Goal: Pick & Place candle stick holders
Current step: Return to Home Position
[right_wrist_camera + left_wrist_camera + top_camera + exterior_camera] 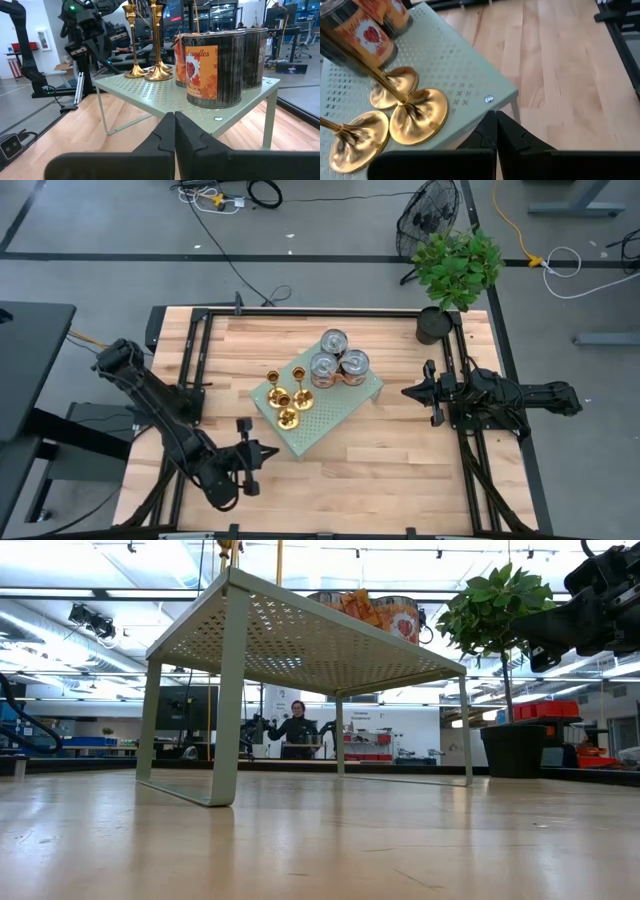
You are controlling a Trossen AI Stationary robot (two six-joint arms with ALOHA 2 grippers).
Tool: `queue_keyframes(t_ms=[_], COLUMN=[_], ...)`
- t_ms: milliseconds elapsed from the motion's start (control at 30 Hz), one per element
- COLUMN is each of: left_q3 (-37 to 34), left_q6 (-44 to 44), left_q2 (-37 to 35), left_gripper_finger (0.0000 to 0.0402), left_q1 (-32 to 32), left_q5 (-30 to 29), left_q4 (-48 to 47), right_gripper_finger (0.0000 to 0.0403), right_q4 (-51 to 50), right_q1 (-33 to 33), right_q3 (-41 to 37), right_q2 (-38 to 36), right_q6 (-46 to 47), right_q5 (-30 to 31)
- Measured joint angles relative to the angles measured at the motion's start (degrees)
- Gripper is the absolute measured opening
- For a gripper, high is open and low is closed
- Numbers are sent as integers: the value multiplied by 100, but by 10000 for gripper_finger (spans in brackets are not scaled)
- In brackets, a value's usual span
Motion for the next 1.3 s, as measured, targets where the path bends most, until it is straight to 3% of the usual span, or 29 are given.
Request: queue_keyframes(t_ms=[500,967,1300], left_q3=[0,0,0], left_q6=[668,650,1104], left_q2=[-616,-1134,-1579], left_gripper_finger=[0,0,0], left_q1=[162,436,707], left_q5=[2112,2202,3019], left_q4=[-153,-834,-952], right_gripper_finger=[3,3,3], right_q4=[1,1,0], right_q1=[0,2,2], right_q3=[0,1,0], right_q2=[0,0,0], right_q6=[1,1,0], right_q5=[1,1,0])
